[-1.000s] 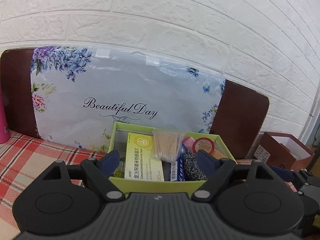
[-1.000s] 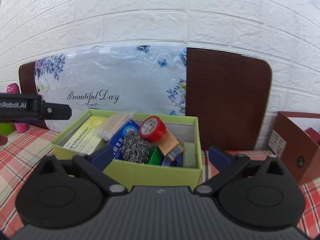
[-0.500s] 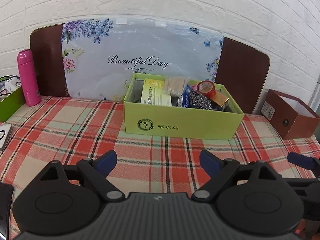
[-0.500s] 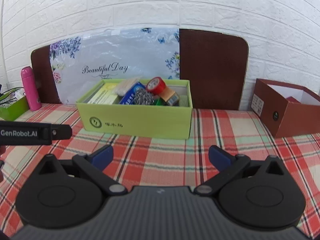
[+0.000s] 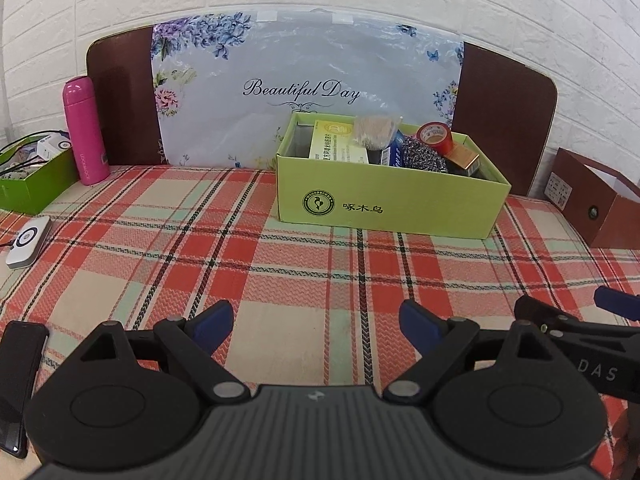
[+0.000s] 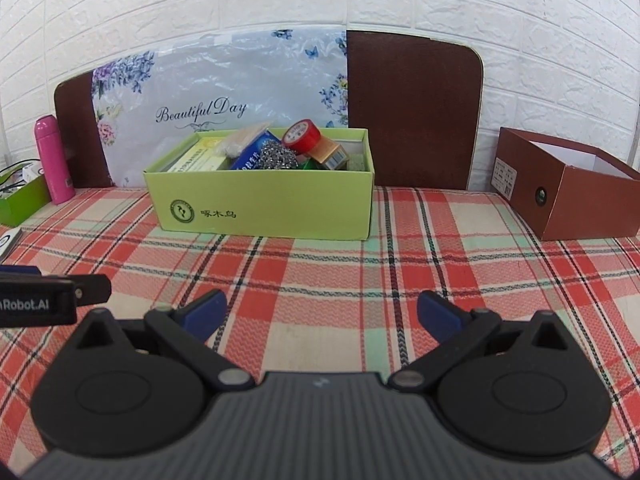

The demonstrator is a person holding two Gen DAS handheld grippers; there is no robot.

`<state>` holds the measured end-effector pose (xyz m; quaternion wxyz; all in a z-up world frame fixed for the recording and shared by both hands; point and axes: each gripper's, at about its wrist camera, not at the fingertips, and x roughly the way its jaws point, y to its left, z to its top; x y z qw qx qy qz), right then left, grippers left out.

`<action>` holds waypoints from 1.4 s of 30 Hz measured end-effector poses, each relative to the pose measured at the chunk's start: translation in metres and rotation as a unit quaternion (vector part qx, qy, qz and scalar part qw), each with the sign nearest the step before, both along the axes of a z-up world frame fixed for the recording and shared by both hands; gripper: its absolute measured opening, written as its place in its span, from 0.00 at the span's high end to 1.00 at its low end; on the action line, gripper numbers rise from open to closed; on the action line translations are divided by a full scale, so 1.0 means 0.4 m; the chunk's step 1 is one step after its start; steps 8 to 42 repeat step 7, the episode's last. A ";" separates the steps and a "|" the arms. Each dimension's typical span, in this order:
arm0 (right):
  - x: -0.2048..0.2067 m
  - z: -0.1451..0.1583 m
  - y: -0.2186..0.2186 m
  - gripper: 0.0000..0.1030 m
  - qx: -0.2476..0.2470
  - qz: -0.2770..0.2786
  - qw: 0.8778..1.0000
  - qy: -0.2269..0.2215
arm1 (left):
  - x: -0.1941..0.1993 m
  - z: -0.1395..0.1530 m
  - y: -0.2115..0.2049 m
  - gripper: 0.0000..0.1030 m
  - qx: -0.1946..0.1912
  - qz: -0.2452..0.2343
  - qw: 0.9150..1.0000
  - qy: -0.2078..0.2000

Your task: Organize objects

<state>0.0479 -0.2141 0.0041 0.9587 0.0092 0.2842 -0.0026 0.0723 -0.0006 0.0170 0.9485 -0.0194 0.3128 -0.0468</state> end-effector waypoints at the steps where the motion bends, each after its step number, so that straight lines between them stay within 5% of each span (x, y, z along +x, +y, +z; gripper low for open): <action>1: 0.002 0.000 0.000 0.00 0.000 -0.001 1.000 0.000 | 0.000 -0.002 0.001 0.10 -0.003 0.001 1.000 0.001; 42: 0.009 -0.008 0.002 0.00 -0.006 -0.003 1.000 0.002 | 0.004 -0.016 0.004 0.10 -0.004 0.007 1.000 0.013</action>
